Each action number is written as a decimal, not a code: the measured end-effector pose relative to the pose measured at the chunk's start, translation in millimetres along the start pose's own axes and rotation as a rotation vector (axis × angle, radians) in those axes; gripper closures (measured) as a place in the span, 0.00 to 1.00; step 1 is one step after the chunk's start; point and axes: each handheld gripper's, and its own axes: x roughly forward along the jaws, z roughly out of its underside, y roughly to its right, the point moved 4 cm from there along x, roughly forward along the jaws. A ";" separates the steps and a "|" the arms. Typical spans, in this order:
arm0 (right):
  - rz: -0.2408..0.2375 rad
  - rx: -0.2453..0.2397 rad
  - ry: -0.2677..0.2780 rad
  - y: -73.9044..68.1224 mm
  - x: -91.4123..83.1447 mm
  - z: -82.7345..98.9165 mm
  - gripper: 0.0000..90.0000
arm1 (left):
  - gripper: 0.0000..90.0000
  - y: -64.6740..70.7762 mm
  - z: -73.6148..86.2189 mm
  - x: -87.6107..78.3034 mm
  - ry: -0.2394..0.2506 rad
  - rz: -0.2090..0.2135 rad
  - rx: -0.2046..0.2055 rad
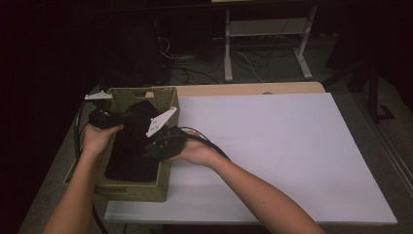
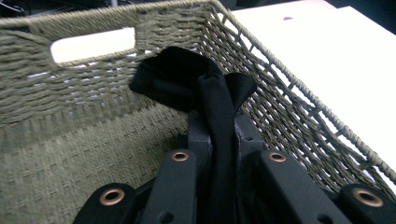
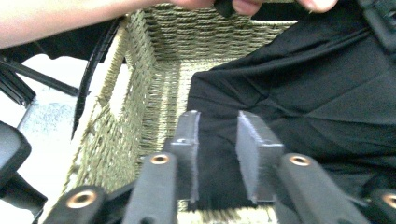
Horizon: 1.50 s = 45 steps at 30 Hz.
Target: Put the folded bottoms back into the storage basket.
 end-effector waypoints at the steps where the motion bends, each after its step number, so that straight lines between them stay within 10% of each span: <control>1: 0.006 0.009 0.003 0.5 -2.4 0.8 0.68 | 0.89 0.3 0.3 1.8 0.002 0.003 0.000; 10: 0.063 0.051 0.059 12.2 -24.8 1.2 0.43 | 0.89 -6.2 -1.8 7.7 0.004 -0.041 -0.004; 24: 0.108 0.113 0.084 27.6 -48.2 17.6 0.36 | 0.87 -38.5 8.3 24.3 -0.044 -0.155 -0.054; 30: 0.124 0.130 0.091 31.7 -59.0 27.0 0.34 | 0.63 -46.3 6.4 19.3 -0.006 -0.235 -0.084; 45: 0.174 0.198 0.106 44.9 -86.5 52.2 0.26 | 0.36 -7.8 -9.9 2.8 0.048 -0.111 -0.059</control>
